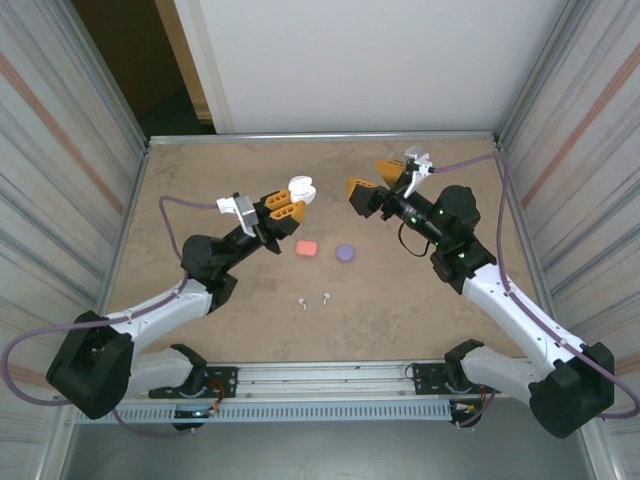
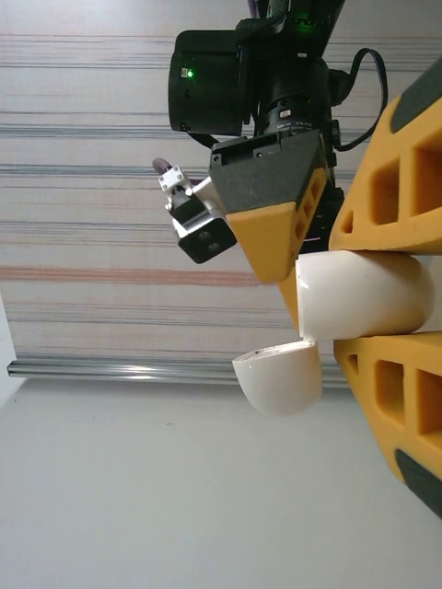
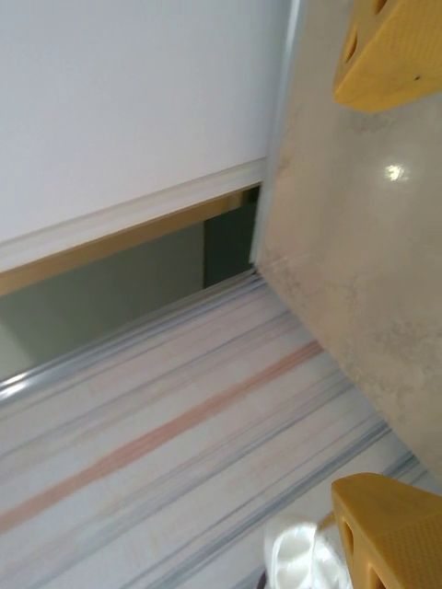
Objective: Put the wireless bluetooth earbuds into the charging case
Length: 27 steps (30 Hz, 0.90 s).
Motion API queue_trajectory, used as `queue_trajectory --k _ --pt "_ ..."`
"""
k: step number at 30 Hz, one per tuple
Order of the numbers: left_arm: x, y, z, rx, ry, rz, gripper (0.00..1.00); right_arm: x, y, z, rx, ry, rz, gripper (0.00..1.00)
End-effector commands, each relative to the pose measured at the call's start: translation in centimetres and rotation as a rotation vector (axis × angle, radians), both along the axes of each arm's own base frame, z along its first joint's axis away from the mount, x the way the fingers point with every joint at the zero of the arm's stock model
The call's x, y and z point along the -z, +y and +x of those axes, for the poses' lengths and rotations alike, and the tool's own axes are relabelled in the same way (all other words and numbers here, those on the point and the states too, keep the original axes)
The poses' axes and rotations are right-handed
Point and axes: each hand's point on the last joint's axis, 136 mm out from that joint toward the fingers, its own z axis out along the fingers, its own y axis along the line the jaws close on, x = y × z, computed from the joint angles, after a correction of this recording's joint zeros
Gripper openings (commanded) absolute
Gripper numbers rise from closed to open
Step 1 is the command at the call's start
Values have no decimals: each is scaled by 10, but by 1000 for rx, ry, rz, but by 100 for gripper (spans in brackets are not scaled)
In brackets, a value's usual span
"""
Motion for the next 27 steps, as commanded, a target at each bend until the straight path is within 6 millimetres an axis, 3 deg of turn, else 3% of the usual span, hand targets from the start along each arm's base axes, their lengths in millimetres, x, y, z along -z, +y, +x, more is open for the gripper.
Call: queue_trajectory --k 1,10,18,27 --pt "-7 7 -5 -39 -44 -6 0 28 -3 3 12 136 -21 99" --pt "-10 16 -13 -77 -67 3 0 84 7 -17 -92 296 -133 100" --pt "-13 20 -17 -86 -77 5 0 126 23 -37 -194 514 -225 87" --pt "-15 21 -21 -76 -86 0 0 169 62 -64 -342 717 -316 75"
